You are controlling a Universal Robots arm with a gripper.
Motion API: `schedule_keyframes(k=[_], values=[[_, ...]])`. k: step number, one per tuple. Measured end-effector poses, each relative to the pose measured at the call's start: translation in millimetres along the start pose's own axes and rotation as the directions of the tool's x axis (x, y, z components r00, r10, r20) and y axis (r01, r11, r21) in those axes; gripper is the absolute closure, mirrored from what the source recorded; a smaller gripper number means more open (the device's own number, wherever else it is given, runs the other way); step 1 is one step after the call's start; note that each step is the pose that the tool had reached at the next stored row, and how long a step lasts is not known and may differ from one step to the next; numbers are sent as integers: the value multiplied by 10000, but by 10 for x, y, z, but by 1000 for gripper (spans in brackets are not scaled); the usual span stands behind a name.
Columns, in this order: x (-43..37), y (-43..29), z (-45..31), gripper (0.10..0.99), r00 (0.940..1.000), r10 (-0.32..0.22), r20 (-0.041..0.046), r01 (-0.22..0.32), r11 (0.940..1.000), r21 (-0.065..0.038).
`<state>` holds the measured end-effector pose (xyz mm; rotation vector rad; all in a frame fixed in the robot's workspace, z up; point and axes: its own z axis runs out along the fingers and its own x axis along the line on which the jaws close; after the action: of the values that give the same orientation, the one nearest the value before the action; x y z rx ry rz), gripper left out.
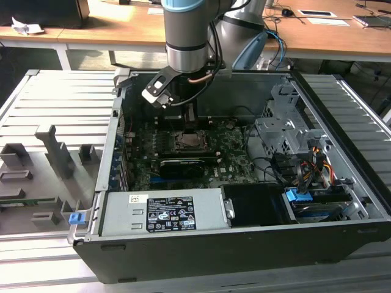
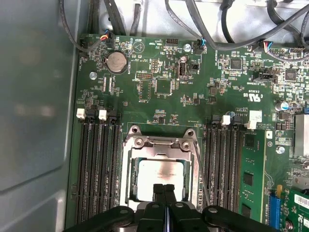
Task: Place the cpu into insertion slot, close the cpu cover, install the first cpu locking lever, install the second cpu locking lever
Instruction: 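Install the first cpu locking lever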
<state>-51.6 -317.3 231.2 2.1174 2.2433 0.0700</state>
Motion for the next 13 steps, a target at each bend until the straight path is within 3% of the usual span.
schedule_keyframes(k=[4, 9, 13], values=[[-1, 13, -185, 980, 10000, 0, -2, 0, 10000, 0], [-3, 26, -356, 980, 10000, 0, -1, 0, 10000, 0], [-3, 26, -358, 980, 10000, -35, -4, 35, 10000, -1]])
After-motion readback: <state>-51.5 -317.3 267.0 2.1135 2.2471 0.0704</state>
